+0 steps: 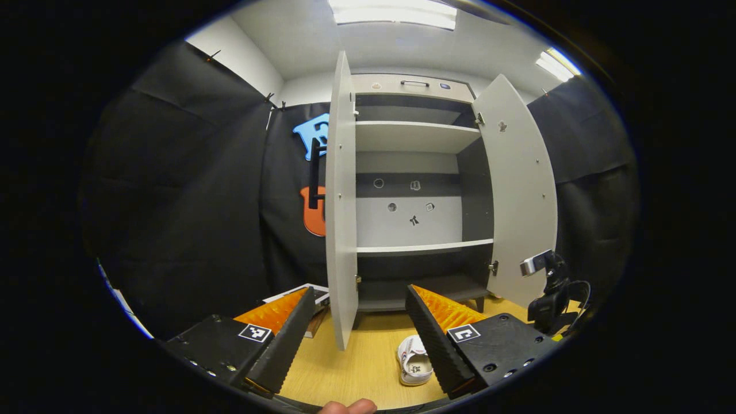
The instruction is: Grab one shoe with the right hand and put it into the shoe cabinet, grab the other shoe with the left hand and put it into the shoe cabinet; then close the right door with the right hand and the left door with the left hand.
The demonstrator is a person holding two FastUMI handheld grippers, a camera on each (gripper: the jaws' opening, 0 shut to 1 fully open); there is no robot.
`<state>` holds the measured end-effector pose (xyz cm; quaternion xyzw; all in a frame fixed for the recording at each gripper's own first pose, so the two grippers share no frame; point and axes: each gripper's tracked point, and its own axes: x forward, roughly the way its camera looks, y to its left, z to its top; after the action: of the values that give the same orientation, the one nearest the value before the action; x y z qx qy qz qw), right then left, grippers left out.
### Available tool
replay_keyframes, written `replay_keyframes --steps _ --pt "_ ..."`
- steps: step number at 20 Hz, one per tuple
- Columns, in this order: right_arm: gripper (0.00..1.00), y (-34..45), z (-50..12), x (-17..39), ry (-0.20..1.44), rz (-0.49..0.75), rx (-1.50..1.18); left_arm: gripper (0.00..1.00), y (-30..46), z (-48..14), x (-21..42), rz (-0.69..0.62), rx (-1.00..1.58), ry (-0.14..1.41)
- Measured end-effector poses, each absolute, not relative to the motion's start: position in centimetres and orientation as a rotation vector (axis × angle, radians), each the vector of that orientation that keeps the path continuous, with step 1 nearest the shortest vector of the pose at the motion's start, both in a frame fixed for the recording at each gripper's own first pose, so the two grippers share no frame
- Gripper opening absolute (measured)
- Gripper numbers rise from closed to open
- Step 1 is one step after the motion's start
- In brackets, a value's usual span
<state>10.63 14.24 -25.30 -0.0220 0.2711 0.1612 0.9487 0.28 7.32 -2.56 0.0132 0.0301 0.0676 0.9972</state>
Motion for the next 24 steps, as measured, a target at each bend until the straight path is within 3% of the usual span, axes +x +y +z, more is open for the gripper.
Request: replay_keyframes --steps 1,3,7,8,10,11,12,14,15,17,18,23,24 --pt "0.76 14.7 -26.5 11.2 0.584 0.336 -0.039 0.95 7.8 -2.7 0.1 0.144 0.027 0.065" --pt "0.71 15.6 -28.7 12.2 0.652 0.359 -0.015 0.95 8.6 -3.4 0.0 0.154 0.019 0.081" --pt "0.39 15.2 -32.0 14.3 0.731 0.299 -0.018 0.95 9.8 -4.3 0.0 0.176 0.013 0.103" --pt "0.34 15.2 -32.6 14.7 0.743 0.290 -0.026 0.95 10.1 -4.6 0.1 0.179 0.011 0.109" --pt "0.34 15.4 -33.7 15.8 0.771 0.280 -0.030 0.95 10.5 -5.1 0.3 0.183 0.007 0.119" --pt "0.24 15.6 -34.2 16.4 0.783 0.273 -0.024 0.95 10.4 -5.3 0.4 0.183 0.005 0.126" --pt "0.43 15.8 -34.5 17.1 0.796 0.265 -0.014 0.95 10.5 -5.6 0.4 0.181 0.003 0.133" --pt "0.24 16.3 -35.1 18.5 0.813 0.252 0.018 0.95 10.6 -6.1 0.7 0.179 0.007 0.146" --pt "0.34 16.3 -35.5 19.0 0.824 0.240 0.029 0.95 10.6 -6.4 0.8 0.178 0.009 0.154" --pt "0.27 16.0 -35.5 20.1 0.816 0.214 0.038 0.95 10.5 -6.6 0.9 0.177 0.007 0.164" --pt "0.16 15.9 -35.5 20.5 0.812 0.205 0.044 0.95 10.4 -6.8 1.0 0.173 0.000 0.170" --pt "0.11 15.5 -36.0 21.0 0.762 0.206 0.011 0.96 9.4 -7.9 1.6 0.146 -0.028 0.198" --pt "0.04 15.6 -35.5 21.3 0.737 0.209 -0.004 0.95 9.2 -7.9 1.7 0.141 -0.031 0.197"
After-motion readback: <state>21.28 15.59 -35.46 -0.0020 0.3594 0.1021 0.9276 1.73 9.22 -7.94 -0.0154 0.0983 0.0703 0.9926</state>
